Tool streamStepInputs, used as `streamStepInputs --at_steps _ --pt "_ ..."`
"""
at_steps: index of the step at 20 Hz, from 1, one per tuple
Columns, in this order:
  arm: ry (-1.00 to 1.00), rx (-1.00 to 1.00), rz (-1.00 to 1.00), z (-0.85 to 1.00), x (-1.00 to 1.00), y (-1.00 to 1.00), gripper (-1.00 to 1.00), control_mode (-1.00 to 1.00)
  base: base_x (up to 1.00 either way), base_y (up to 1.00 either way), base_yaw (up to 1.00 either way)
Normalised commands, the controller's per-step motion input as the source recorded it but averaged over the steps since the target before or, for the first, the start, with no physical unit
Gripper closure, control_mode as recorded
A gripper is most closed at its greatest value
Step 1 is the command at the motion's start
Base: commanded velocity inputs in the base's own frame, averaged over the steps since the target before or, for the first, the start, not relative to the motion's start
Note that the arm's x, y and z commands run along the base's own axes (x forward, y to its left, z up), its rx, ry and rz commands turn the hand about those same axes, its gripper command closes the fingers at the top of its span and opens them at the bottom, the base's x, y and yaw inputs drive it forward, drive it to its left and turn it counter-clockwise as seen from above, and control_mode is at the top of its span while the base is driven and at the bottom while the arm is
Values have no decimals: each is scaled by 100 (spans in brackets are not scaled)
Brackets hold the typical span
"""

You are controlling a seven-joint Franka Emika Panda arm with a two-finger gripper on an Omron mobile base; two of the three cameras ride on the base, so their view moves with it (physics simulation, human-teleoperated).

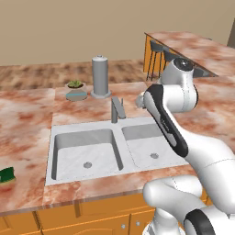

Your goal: Soak the sponge with water for a few seconds and then drop it inside the sink.

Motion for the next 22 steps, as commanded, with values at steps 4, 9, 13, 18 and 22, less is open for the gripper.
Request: streamStepInputs --at_steps 4,9,13,18,22 --pt "-8 5 0 17 0 0 -100 -100 0 0 0" --pt "-9 4 0 16 0 0 -100 -100 0 0 0" --pt "-7 3 0 10 0 0 -100 -100 0 0 0" --pt "-6 3 0 7 0 0 -100 -100 0 0 0" --pt "-1 3 -6 0 8 -2 -100 -100 0 0 0"
